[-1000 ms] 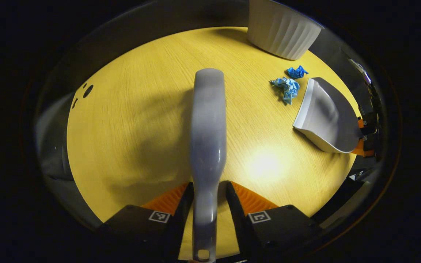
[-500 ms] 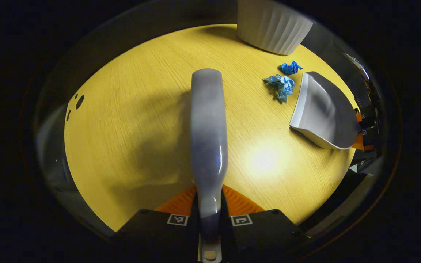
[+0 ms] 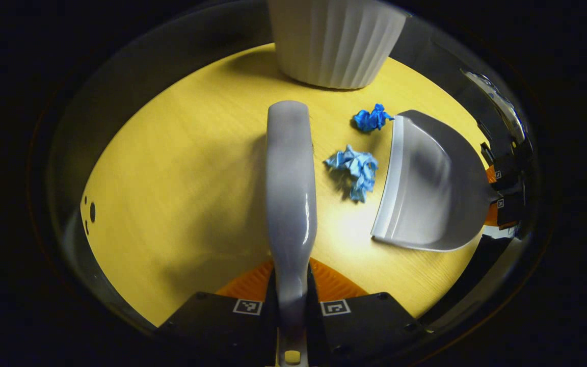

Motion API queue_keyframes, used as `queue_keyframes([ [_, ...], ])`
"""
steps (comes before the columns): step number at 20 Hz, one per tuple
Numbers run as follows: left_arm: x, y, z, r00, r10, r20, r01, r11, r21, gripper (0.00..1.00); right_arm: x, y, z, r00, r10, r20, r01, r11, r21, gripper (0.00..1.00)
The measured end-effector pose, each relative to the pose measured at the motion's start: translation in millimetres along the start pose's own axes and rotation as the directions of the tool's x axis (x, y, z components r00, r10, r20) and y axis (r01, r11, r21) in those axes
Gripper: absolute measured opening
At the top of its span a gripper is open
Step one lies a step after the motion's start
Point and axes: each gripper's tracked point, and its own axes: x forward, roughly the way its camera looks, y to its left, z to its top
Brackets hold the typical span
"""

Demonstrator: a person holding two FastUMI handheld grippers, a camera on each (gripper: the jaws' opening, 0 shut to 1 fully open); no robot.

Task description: Pick up the small broom and dustpan from the desktop, sweep the trash into the dustpan with the broom, and then empty the trash into the garbage bin.

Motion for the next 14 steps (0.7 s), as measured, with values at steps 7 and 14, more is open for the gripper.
queue_keyframes([
  [7, 7, -28, 45, 0.997, -0.072, -0.019, 0.073, 0.989, 0.13, 0.27, -3, 0, -1, 1.0, 0.006, 0.0, -0.006, 1.0, -0.014, 0.37],
  [14, 5, -67, 40, 0.97, -0.235, -0.069, 0.245, 0.927, 0.283, 0.27, -5, 4, -2, 1.0, 0.01, 0.01, -0.01, 1.0, -0.011, 0.37],
])
